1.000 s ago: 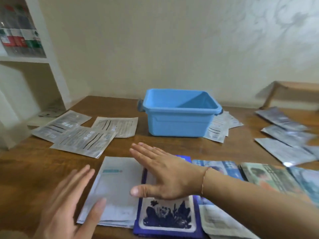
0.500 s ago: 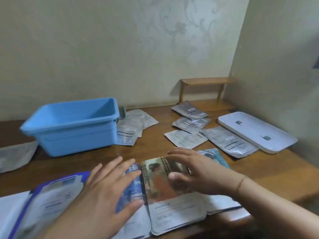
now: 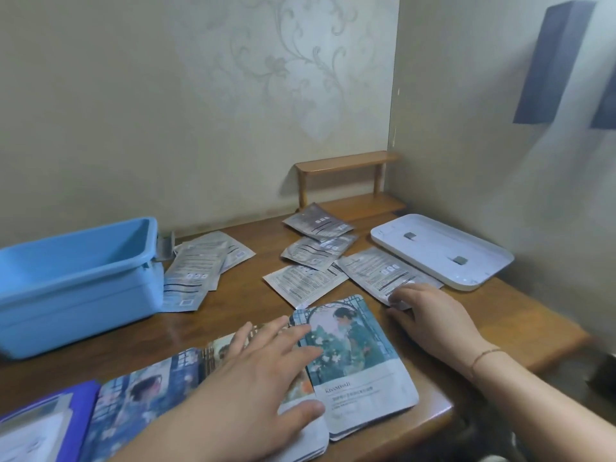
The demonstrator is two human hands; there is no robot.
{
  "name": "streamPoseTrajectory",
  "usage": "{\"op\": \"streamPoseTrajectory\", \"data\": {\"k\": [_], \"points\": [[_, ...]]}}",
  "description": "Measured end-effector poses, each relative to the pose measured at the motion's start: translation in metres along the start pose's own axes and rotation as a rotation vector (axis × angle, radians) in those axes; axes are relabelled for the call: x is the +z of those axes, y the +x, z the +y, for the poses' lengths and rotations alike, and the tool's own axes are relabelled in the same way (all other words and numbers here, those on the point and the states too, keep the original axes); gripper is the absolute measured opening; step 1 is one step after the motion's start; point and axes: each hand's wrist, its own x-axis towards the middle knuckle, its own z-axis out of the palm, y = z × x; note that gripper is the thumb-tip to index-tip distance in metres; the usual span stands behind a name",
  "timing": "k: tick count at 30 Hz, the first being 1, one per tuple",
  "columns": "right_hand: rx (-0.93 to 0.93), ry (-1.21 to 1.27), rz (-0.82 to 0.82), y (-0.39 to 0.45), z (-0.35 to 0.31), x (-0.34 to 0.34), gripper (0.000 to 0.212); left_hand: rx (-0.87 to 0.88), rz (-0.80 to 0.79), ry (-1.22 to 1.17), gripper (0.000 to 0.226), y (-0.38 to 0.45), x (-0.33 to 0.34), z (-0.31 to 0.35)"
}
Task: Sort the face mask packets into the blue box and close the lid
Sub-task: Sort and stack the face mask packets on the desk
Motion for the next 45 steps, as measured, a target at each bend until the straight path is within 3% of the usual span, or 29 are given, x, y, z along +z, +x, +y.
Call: {"op": "streamPoseTrajectory", "data": {"k": [5, 7, 12, 15, 20, 23, 26, 31, 33, 36, 40, 42, 45], "points": [[-0.079, -0.090, 0.058, 0.003, 0.006, 0.008, 0.025, 0.033, 0.092, -0.065, 0.067, 0.025, -0.005, 0.005], [-0.053, -0.044, 0.155, 0.001, 0.005, 0.005, 0.022, 0.035, 0.157, -0.144, 0.070, 0.045, -0.015, 0.009], [0.127, 0.362, 0.578, -0.014, 0.002, -0.027, 0.008, -0.053, 0.369, -0.409, 0.095, 0.114, -0.034, 0.003], [0.212, 0.669, 0.660, -0.025, 0.008, -0.043, 0.011, -0.095, 0.328, -0.669, 0.100, 0.148, -0.032, 0.005], [0.333, 1.078, 0.626, -0.039, 0.033, -0.032, 0.026, 0.047, 0.189, -1.032, 0.038, 0.174, -0.021, 0.037], [0.505, 1.330, 0.670, -0.050, 0.041, -0.035, 0.024, 0.031, 0.147, -1.161, 0.039, 0.181, -0.022, 0.045], [0.665, 1.430, 0.628, -0.061, 0.046, -0.035, 0.021, 0.006, 0.149, -1.241, 0.036, 0.189, -0.025, 0.057], [0.665, 1.159, 0.500, -0.085, 0.051, -0.028, 0.014, -0.085, 0.268, -1.136, 0.029, 0.212, -0.023, 0.065], [0.618, 0.904, 0.430, -0.092, 0.053, -0.026, 0.004, -0.089, 0.257, -0.936, 0.028, 0.219, -0.020, 0.062], [0.494, 0.363, 0.283, -0.098, 0.054, -0.021, 0.008, -0.066, 0.229, -0.682, 0.026, 0.222, -0.012, 0.058], [0.331, 0.096, 0.312, -0.098, 0.056, -0.009, 0.005, 0.002, 0.212, -0.434, 0.030, 0.216, -0.006, 0.055], [0.202, 0.104, 0.335, -0.097, 0.052, -0.006, 0.017, 0.070, 0.191, -0.347, 0.036, 0.208, -0.004, 0.056], [0.008, 0.082, 0.149, -0.094, 0.040, 0.003, 0.046, 0.133, 0.185, -0.155, 0.046, 0.198, 0.000, 0.059]]}}
